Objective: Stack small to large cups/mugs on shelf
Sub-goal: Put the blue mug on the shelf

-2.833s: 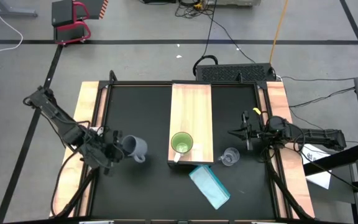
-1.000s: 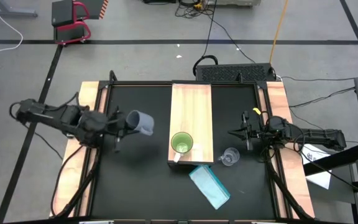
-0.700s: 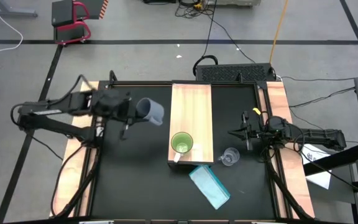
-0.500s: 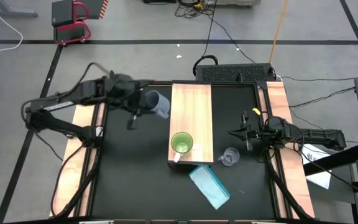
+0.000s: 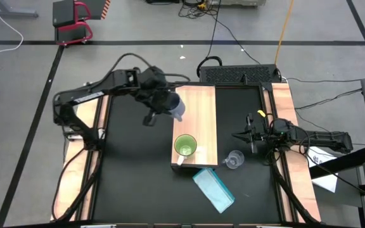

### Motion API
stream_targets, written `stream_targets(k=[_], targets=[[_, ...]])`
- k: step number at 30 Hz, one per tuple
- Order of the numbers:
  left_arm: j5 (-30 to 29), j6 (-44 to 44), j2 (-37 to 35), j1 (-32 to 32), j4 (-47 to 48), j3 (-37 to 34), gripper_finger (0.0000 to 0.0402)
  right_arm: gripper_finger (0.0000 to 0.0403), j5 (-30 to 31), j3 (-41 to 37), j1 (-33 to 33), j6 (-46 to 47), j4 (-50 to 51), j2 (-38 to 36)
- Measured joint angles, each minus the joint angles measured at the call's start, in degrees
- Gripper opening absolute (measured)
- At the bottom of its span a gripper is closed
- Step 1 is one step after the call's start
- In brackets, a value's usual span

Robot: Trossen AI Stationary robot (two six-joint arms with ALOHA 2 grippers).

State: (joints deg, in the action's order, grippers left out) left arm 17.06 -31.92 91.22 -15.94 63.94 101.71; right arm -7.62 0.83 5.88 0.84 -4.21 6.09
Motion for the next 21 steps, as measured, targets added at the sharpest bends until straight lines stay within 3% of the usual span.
stream_targets(k=[11,21], targets=[[4.6,-8.3,13.3,0.2,7.1,15.4,0.0005,0.0000,0.0,0.0,0.0,-0.5,-0.3,0.0],[5.6,-12.4,19.3,1.2,11.9,19.7,0.0005,0.0000,0.0,0.0,0.0,-0.9,-0.3,0.0]])
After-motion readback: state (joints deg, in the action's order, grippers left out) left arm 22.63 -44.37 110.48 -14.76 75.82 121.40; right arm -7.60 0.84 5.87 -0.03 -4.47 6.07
